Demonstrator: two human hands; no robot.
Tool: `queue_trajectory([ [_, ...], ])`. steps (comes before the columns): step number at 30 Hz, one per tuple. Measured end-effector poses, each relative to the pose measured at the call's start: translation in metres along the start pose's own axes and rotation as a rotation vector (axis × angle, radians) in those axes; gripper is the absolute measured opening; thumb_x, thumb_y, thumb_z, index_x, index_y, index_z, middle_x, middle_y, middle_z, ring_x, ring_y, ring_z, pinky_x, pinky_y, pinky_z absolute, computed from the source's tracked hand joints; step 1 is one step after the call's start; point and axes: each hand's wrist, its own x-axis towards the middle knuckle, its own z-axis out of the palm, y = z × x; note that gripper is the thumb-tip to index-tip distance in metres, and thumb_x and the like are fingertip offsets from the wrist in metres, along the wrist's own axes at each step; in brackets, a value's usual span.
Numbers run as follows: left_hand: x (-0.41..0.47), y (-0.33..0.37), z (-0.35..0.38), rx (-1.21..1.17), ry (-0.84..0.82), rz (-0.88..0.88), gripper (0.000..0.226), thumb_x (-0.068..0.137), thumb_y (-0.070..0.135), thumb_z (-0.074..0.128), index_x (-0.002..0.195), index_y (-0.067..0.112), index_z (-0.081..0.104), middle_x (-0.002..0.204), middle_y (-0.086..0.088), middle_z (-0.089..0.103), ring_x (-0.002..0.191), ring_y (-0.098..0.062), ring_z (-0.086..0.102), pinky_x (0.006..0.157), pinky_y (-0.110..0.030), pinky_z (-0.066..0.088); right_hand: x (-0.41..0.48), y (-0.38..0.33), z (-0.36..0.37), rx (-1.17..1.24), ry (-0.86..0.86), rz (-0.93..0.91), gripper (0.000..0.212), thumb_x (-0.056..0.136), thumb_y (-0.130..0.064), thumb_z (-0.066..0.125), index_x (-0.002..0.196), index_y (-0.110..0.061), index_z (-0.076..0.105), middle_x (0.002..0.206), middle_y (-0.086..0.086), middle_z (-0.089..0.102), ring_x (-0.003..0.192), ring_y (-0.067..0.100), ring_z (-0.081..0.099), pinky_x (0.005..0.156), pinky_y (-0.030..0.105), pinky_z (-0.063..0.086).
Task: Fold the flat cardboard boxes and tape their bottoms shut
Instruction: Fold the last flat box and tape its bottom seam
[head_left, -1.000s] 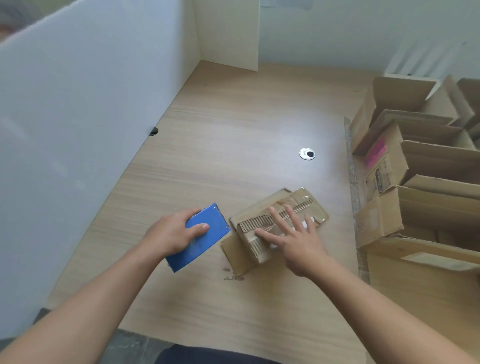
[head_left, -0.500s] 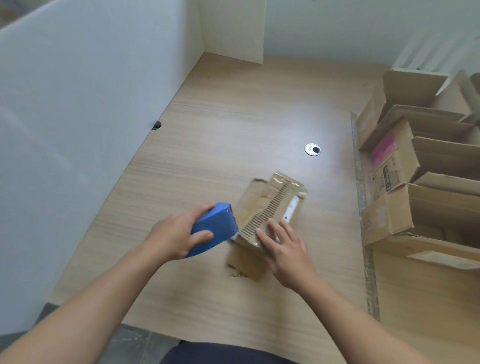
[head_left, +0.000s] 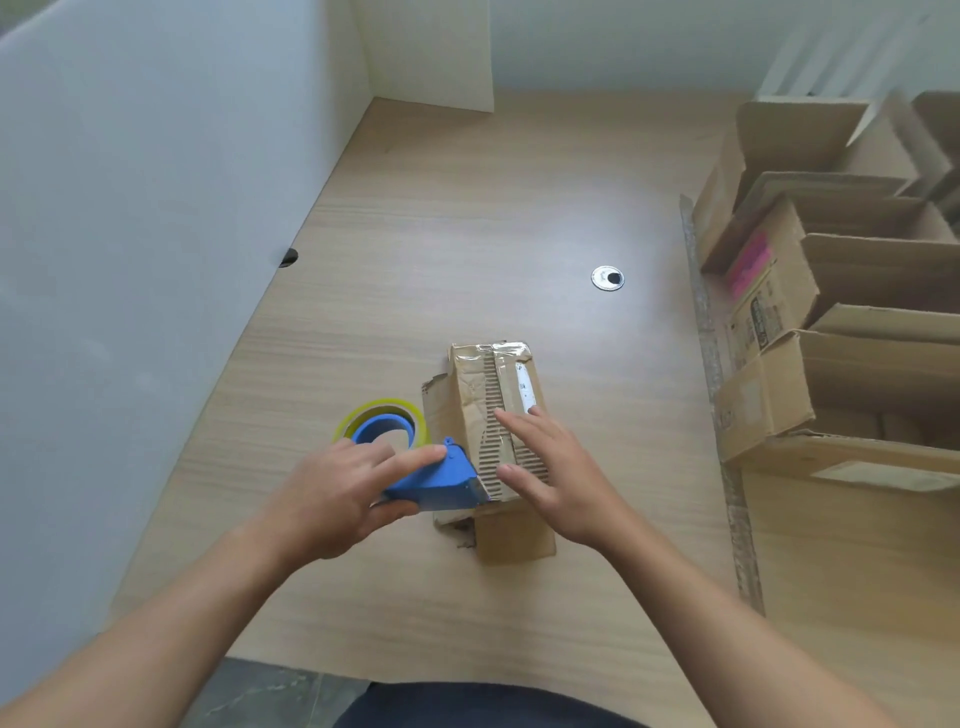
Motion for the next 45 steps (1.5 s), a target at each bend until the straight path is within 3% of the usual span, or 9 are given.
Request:
queue_trajectory([
  [4, 0.001, 0.006, -0.004, 0.025, 0.032, 0.071, 0.045, 0.101, 0.054, 0.033, 0.138, 0.031, 0.044, 0.076, 0.006, 0.06, 0.06, -0.018, 0.054, 0.056, -0.024, 0.043, 0.009, -0.006, 0.0, 0.09, -0.016, 0.054, 0.043, 0.097, -0.03, 0.062, 0.139, -0.028, 0.053, 0.149, -0.011, 0.043, 0.144, 0.008, 0.024, 0.117, 0.025, 0.018],
  [7, 0.003, 0.008, -0.006, 0.015, 0.027, 0.083, 0.046, 0.097, 0.052, 0.041, 0.139, 0.031, 0.045, 0.076, 0.007, 0.058, 0.061, -0.017, 0.054, 0.056, -0.023, 0.044, 0.012, -0.009, -0.002, 0.213, 0.047, 0.06, 0.004, 0.094, -0.022, 0.066, 0.094, -0.024, 0.07, 0.13, -0.005, 0.059, 0.127, 0.007, 0.048, 0.108, 0.027, 0.034],
  [9, 0.004, 0.008, -0.007, 0.023, 0.011, 0.063, 0.048, 0.096, 0.053, 0.041, 0.139, 0.032, 0.045, 0.076, 0.01, 0.057, 0.062, -0.014, 0.052, 0.056, -0.02, 0.038, 0.012, -0.009, -0.003, 0.232, 0.071, 0.064, 0.011, 0.092, -0.019, 0.069, 0.082, -0.024, 0.067, 0.118, -0.006, 0.062, 0.116, 0.008, 0.054, 0.099, 0.022, 0.038],
  [17, 0.022, 0.012, -0.011, -0.239, -0.355, -0.151, 0.06, 0.084, 0.069, 0.04, 0.135, 0.076, 0.011, 0.132, 0.024, 0.058, 0.097, -0.004, 0.058, 0.076, -0.013, 0.04, -0.005, 0.002, -0.007, 0.293, 0.11, 0.169, 0.017, 0.09, -0.017, 0.07, 0.075, -0.022, 0.067, 0.111, -0.007, 0.051, 0.099, -0.004, 0.052, 0.085, 0.009, 0.037],
  [23, 0.038, 0.007, -0.024, -0.297, -0.558, -0.305, 0.056, 0.078, 0.067, 0.046, 0.132, 0.068, 0.034, 0.115, 0.025, 0.062, 0.096, 0.001, 0.056, 0.081, -0.017, 0.043, -0.035, 0.04, -0.033, 0.461, 0.332, 0.353, 0.023, 0.091, -0.013, 0.068, 0.069, -0.014, 0.06, 0.109, -0.005, 0.055, 0.099, -0.007, 0.054, 0.09, 0.021, 0.039],
  [27, 0.042, 0.005, -0.034, -0.502, -0.659, -0.392, 0.048, 0.077, 0.059, 0.053, 0.124, 0.062, 0.051, 0.115, 0.031, 0.063, 0.104, 0.005, 0.059, 0.091, -0.03, 0.048, -0.052, 0.07, -0.037, 0.456, 0.263, 0.553, 0.023, 0.092, -0.021, 0.066, 0.076, -0.005, 0.064, 0.106, 0.001, 0.055, 0.101, 0.019, 0.057, 0.1, 0.043, 0.043],
  [37, 0.059, 0.011, -0.017, -0.326, -0.78, -0.483, 0.035, 0.086, 0.049, 0.06, 0.119, 0.06, 0.056, 0.103, 0.027, 0.065, 0.093, 0.002, 0.061, 0.082, -0.027, 0.05, -0.039, 0.079, -0.005, 0.344, 0.237, 0.628, 0.033, 0.094, -0.028, 0.064, 0.068, -0.015, 0.048, 0.063, -0.002, 0.042, 0.06, 0.014, 0.038, 0.059, 0.031, 0.03],
  [40, 0.063, 0.009, -0.007, -0.296, -0.824, -0.51, 0.03, 0.087, 0.047, 0.06, 0.116, 0.054, 0.059, 0.105, 0.023, 0.065, 0.096, -0.003, 0.061, 0.079, -0.025, 0.048, -0.032, 0.082, 0.005, 0.251, 0.214, 0.643, 0.033, 0.095, -0.03, 0.063, 0.07, -0.013, 0.05, 0.066, 0.0, 0.045, 0.064, 0.016, 0.042, 0.061, 0.032, 0.03],
  [45, 0.056, 0.004, 0.008, -0.338, -0.864, -0.578, 0.02, 0.087, 0.045, 0.061, 0.101, 0.059, 0.057, 0.102, 0.022, 0.066, 0.095, -0.005, 0.061, 0.079, -0.028, 0.048, -0.013, 0.076, 0.024, -0.008, 0.114, 0.693, 0.026, 0.096, -0.045, 0.056, 0.084, -0.023, 0.062, 0.096, 0.0, 0.064, 0.11, 0.024, 0.052, 0.095, 0.032, 0.031],
])
